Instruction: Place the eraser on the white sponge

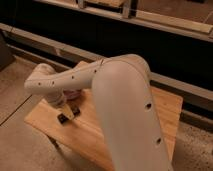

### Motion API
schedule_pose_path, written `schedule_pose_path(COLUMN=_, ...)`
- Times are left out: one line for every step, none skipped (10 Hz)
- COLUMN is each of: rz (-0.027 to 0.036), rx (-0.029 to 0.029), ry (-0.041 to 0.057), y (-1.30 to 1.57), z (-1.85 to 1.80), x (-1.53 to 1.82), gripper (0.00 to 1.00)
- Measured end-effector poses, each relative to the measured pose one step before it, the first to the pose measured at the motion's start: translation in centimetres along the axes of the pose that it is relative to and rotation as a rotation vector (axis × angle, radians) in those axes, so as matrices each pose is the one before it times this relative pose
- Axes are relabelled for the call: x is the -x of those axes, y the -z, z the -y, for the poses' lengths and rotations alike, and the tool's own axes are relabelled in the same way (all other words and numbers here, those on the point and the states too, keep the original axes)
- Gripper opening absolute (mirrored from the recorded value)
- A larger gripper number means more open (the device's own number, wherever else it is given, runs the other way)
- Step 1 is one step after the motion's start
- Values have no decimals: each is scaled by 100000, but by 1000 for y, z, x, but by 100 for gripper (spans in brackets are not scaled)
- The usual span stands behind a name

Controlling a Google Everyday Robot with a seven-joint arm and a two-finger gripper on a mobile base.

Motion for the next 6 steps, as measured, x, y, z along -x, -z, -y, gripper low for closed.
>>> schedule_pose_path(rz=-67, rx=-38, ry=-351, y=-236, z=-66, x=-50, gripper=65)
schedule_pose_path(rz=-48, rx=-276, ry=-742, y=-355, z=-111, x=-160, gripper=65)
schedule_pose_path(rz=-114, rx=-476, ry=-509, y=-237, z=-58, x=-129, gripper=65)
schedule_pose_path(rz=-13, rx=-376, ry=-261, y=-147, z=-38, x=-24, gripper=65)
schedule_pose_path(rz=-28, rx=-575, ry=-403, y=-170, z=-59, x=-84, gripper=65)
schedule_pose_path(rz=131, rx=-320, ry=-234, y=-125, z=-69, x=-48, gripper=65)
